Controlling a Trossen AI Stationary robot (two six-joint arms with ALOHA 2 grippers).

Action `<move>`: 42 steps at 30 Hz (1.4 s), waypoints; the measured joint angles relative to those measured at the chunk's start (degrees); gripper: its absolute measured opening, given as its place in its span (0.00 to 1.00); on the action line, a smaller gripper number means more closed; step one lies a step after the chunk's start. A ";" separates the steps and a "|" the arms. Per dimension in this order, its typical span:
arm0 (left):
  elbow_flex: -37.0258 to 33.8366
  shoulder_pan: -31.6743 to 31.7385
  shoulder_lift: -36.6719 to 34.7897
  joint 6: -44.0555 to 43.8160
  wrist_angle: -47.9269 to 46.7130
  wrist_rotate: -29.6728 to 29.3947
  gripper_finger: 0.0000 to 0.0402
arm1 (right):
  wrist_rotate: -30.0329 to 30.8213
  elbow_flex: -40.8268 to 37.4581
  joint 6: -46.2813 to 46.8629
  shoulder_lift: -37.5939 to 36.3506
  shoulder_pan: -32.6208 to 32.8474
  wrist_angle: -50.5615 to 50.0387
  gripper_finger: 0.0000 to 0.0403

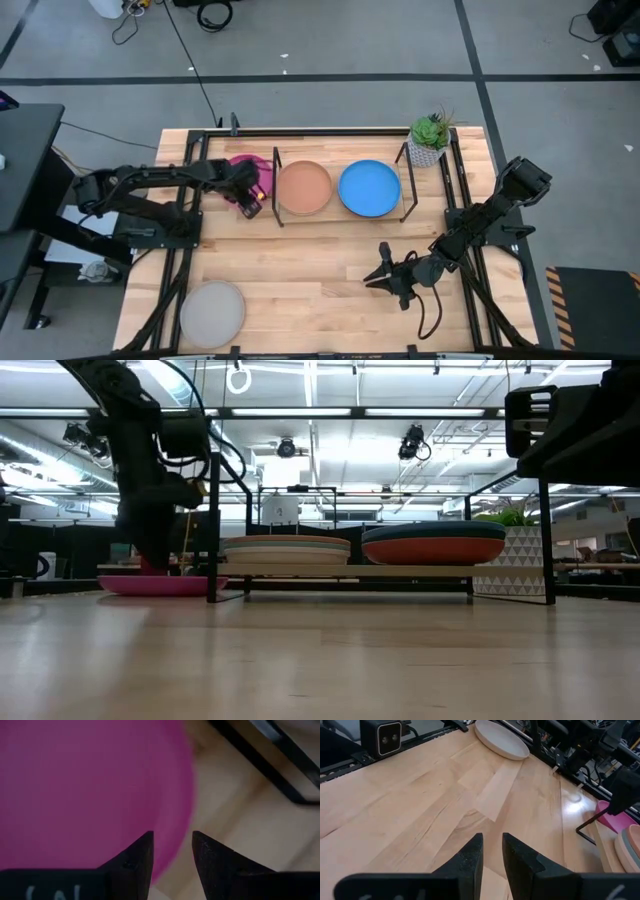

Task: Place and stack plates onto a shelf
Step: Stack the pink plate on top of the blue plate on the shelf

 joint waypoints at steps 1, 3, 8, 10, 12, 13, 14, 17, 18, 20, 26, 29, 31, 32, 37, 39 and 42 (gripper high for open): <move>0.00 -1.14 0.00 0.98 -0.18 0.03 0.35 | -0.41 0.00 0.00 0.00 0.00 0.00 0.19; 0.00 -3.12 0.00 2.34 -0.40 -0.67 0.35 | -1.10 0.00 0.00 0.00 0.00 0.02 0.19; -0.05 -6.71 0.00 2.94 -0.28 -8.04 0.35 | -1.14 0.01 0.31 0.00 -0.01 0.02 0.19; -1.05 -7.46 -0.02 2.92 1.80 -8.86 0.35 | -1.14 0.00 0.36 0.00 0.00 0.02 0.19; -2.52 -7.88 -0.01 2.92 3.39 -8.79 0.35 | -1.14 0.02 0.37 0.00 -0.02 0.02 0.19; -3.07 -8.12 -0.02 2.92 3.86 -8.81 0.35 | -1.14 0.01 0.37 0.00 0.00 0.02 0.19; -3.52 -8.23 -0.02 2.92 4.14 -8.87 0.35 | -1.14 0.00 0.37 0.00 0.00 0.02 0.19; -4.70 -8.34 -0.02 1.89 4.02 -10.33 0.35 | -1.14 0.02 0.22 0.00 -0.02 0.02 0.19; -4.90 -8.31 -0.02 1.24 4.04 -10.64 0.35 | -1.14 0.02 0.17 0.00 -0.01 0.02 0.19; -5.38 -8.29 -0.02 0.48 4.41 -10.78 0.34 | -1.14 0.02 0.17 0.00 -0.01 0.04 0.19; -6.49 -8.29 -0.02 -1.71 4.24 -10.76 0.17 | -1.14 0.02 0.17 0.00 -0.02 0.04 0.19; -6.49 -8.23 -0.02 -3.89 4.35 -11.69 0.05 | -1.14 0.02 0.08 0.00 -0.01 0.04 0.19; -6.43 -8.23 -0.11 -5.08 4.66 -11.68 0.04 | -1.14 0.02 0.02 0.00 -0.02 0.04 0.19; -6.18 -8.25 -0.09 -5.31 4.41 -11.63 0.04 | -1.14 0.02 0.02 0.00 -0.02 0.04 0.19; -2.51 -8.25 -0.64 -5.46 2.82 -11.01 0.04 | -1.14 0.02 0.00 0.00 -0.02 0.04 0.19; -0.10 -8.25 -1.78 -5.34 1.67 -11.39 0.04 | -1.14 0.02 0.00 0.00 0.00 0.04 0.19; 4.48 -8.29 -3.19 -5.01 -3.57 -13.89 0.04 | -1.14 0.02 0.22 0.00 -0.01 0.02 0.19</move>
